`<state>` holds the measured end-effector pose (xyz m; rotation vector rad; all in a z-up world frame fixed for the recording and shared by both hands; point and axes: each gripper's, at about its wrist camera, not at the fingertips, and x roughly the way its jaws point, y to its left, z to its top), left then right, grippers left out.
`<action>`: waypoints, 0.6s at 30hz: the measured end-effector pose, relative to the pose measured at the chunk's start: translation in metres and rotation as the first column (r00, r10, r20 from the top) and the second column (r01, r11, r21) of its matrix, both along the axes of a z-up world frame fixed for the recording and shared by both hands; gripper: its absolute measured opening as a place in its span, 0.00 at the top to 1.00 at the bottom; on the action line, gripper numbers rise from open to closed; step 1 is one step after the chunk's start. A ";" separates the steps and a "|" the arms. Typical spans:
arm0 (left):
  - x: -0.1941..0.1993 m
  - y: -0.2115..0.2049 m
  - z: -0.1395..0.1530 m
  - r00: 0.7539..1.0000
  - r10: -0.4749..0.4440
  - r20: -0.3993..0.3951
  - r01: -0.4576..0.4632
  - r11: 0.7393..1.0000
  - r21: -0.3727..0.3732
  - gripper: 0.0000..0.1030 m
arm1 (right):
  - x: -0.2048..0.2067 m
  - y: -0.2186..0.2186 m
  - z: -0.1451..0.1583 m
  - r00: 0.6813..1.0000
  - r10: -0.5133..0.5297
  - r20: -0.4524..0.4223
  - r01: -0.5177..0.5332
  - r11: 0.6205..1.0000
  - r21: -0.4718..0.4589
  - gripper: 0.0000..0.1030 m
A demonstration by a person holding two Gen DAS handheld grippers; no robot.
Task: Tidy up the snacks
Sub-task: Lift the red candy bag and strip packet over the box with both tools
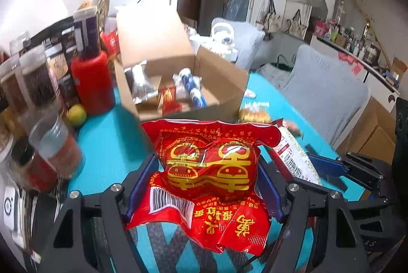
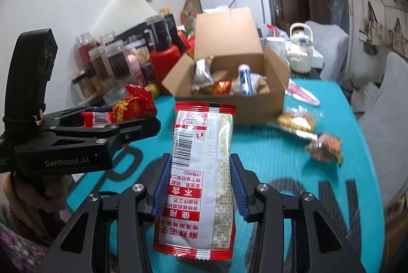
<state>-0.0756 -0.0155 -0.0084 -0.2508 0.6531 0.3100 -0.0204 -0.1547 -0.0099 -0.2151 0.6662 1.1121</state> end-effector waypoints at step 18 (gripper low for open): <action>0.065 0.038 0.046 0.991 -0.033 0.127 0.025 0.998 0.065 0.27 | 0.062 0.052 0.058 0.993 -0.001 0.117 -0.007 0.998 0.070 0.57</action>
